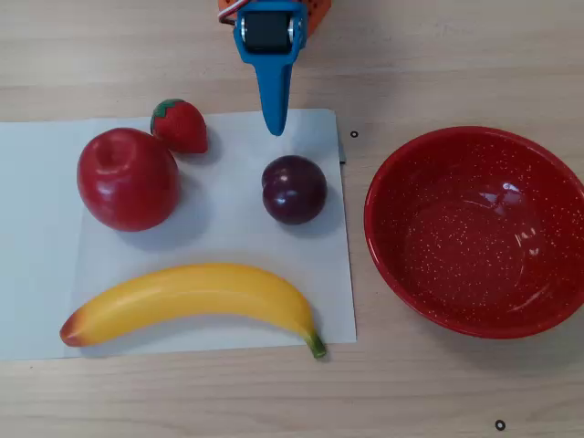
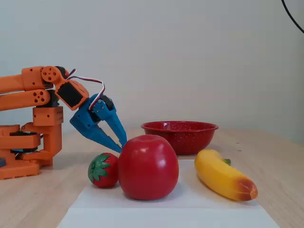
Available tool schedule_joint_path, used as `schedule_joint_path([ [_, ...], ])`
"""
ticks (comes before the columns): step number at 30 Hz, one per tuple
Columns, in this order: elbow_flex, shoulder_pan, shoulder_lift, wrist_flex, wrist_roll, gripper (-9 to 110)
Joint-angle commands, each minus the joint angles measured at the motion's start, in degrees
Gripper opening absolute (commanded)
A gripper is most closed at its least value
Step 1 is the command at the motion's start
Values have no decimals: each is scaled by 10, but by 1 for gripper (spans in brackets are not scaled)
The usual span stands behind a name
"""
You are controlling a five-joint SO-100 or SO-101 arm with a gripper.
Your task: Grasp the banana and put it in the red bowl
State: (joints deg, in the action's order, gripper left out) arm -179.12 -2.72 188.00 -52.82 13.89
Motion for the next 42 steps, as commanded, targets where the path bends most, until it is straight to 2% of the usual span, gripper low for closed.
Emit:
schedule_joint_path([
  [1, -8, -6, 6, 1, -4, 0],
  [33, -8, -8, 4, 3, -9, 0],
  [42, 41, 8, -76, 25, -34, 0],
])
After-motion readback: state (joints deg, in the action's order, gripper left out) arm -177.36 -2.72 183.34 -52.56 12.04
